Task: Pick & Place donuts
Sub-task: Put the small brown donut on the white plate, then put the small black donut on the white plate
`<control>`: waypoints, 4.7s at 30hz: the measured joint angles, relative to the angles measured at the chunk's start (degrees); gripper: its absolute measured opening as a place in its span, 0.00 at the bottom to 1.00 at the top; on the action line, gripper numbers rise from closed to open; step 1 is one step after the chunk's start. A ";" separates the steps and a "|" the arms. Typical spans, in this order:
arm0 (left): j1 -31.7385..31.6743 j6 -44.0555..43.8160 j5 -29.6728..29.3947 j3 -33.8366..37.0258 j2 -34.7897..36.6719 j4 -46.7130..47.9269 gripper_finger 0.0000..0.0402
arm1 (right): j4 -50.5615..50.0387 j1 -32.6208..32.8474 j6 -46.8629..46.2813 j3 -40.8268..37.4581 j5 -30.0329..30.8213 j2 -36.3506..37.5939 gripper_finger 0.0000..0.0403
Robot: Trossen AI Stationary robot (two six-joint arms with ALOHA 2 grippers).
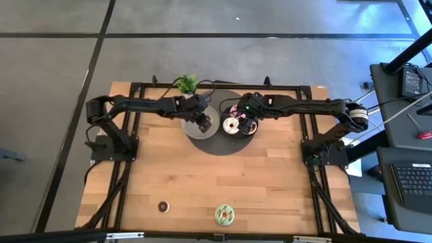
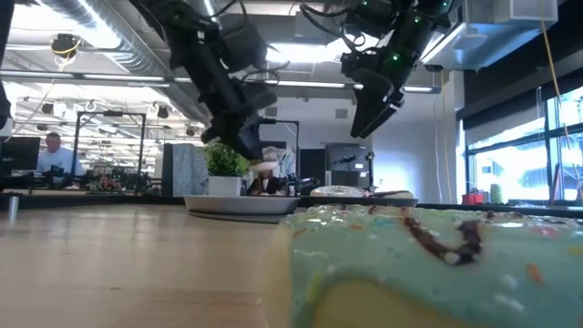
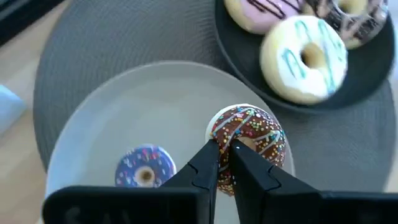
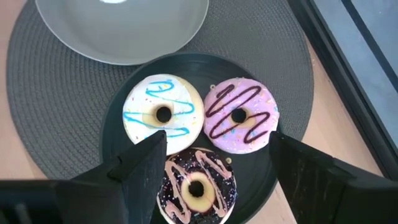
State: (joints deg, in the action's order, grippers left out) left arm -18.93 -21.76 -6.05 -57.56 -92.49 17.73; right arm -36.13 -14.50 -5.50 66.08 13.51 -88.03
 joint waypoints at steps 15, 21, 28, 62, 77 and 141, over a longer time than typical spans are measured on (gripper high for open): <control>-0.81 -0.21 -1.34 0.00 -5.68 -0.05 0.08 | 2.06 -0.20 0.13 0.00 0.47 0.00 0.70; -0.81 -0.20 -1.79 0.00 -5.68 -0.30 0.08 | 2.16 -0.20 0.07 0.00 0.47 0.00 0.70; -0.81 -0.91 -2.92 0.00 -5.70 -2.40 0.08 | 2.13 -0.20 0.04 0.00 0.47 0.00 0.70; -1.01 -3.09 -4.47 0.00 -9.68 -3.21 0.13 | 2.00 -0.20 0.20 0.00 0.47 0.00 0.70; -1.10 -4.63 -4.75 -1.47 -8.17 0.24 0.34 | 1.98 -0.22 0.20 0.00 0.47 0.00 0.70; 66.05 -25.51 5.77 7.43 -3.27 8.93 0.34 | 5.46 -0.22 3.06 0.00 -0.14 0.00 0.70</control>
State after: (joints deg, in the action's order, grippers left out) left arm 47.11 -47.27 -0.28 -50.13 -95.76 26.67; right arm -30.68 -14.72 -2.44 66.08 13.37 -88.03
